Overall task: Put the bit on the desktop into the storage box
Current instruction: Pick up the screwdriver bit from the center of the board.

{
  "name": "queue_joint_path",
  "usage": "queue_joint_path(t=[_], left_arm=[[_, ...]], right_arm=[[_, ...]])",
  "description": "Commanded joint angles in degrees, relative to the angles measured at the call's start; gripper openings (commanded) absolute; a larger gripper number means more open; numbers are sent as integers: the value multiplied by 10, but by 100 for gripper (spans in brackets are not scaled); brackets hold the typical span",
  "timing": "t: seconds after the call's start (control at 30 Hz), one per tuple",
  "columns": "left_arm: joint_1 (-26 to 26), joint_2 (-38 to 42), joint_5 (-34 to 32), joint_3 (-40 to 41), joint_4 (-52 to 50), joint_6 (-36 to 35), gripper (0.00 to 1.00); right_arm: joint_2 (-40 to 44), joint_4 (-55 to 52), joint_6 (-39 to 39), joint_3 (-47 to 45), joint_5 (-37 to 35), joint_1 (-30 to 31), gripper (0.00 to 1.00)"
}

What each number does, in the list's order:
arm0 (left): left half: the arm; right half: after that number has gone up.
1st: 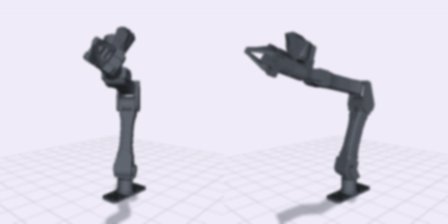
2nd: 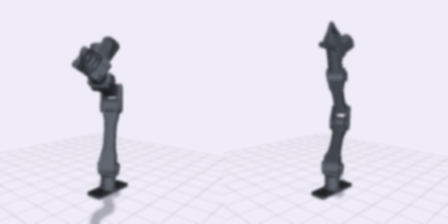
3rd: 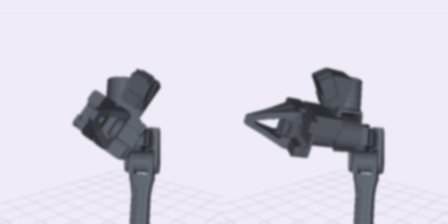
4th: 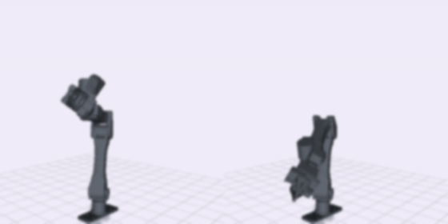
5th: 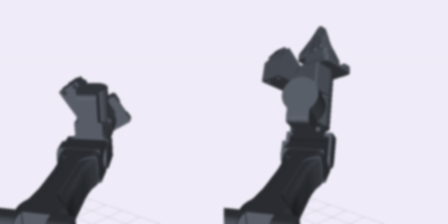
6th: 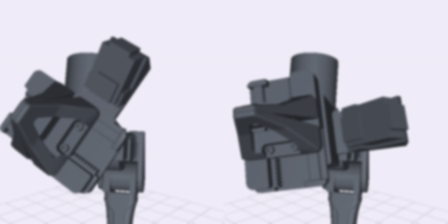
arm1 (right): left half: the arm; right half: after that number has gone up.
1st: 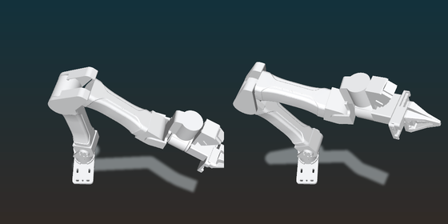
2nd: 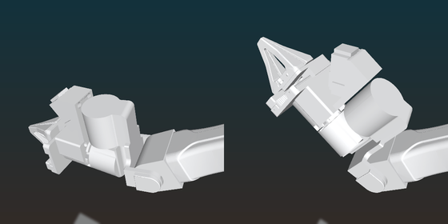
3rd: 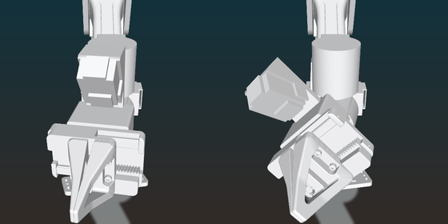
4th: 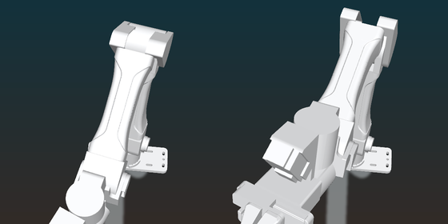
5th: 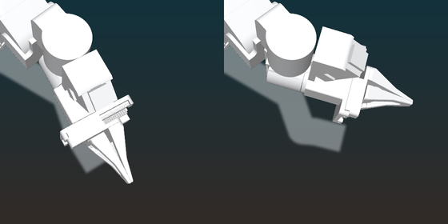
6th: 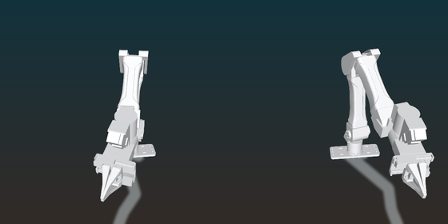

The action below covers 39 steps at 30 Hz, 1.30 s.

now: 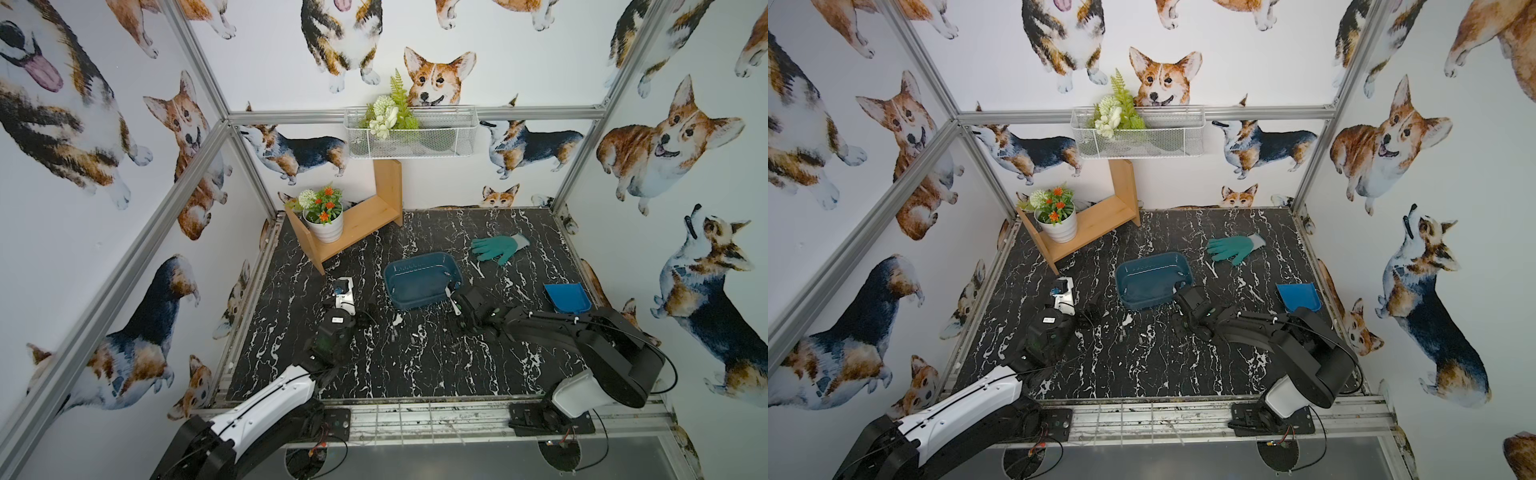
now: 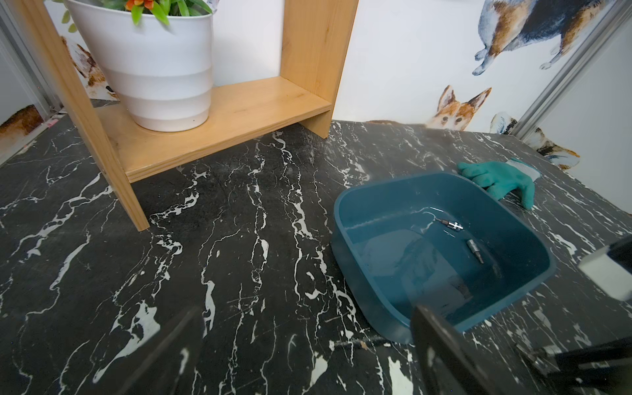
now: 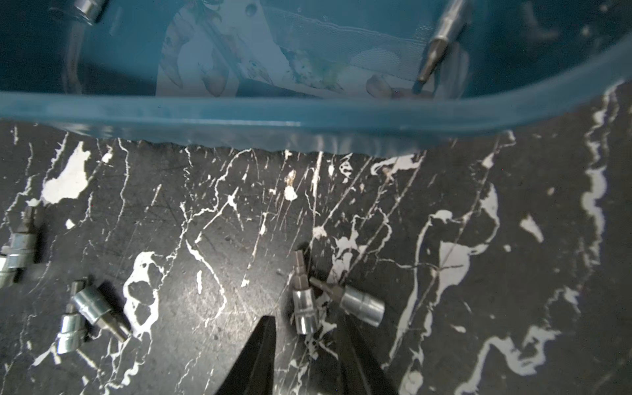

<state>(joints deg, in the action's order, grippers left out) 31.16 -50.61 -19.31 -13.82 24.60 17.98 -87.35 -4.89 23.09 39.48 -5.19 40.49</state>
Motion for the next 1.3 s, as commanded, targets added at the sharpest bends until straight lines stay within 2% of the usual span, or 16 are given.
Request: queue_joint_path(t=[0.0, 0.33, 0.77, 1.0, 1.27], left_arm=[[-1, -1, -4, -2, 7, -4, 100], [0, -4, -5, -3, 8, -3, 100], [-1, 3, -5, -2, 7, -4, 100], [0, 3, -5, -2, 7, -3, 100], [0, 2, -4, -2, 8, -4, 100]], right_arm=[[-12, 4, -10, 10, -13, 3, 35], [-45, -13, -16, 31, -40, 17, 29], [-48, -47, -10, 42, -65, 40, 13], [3, -54, -5, 35, -56, 42, 12], [107, -40, -6, 24, -51, 40, 11]])
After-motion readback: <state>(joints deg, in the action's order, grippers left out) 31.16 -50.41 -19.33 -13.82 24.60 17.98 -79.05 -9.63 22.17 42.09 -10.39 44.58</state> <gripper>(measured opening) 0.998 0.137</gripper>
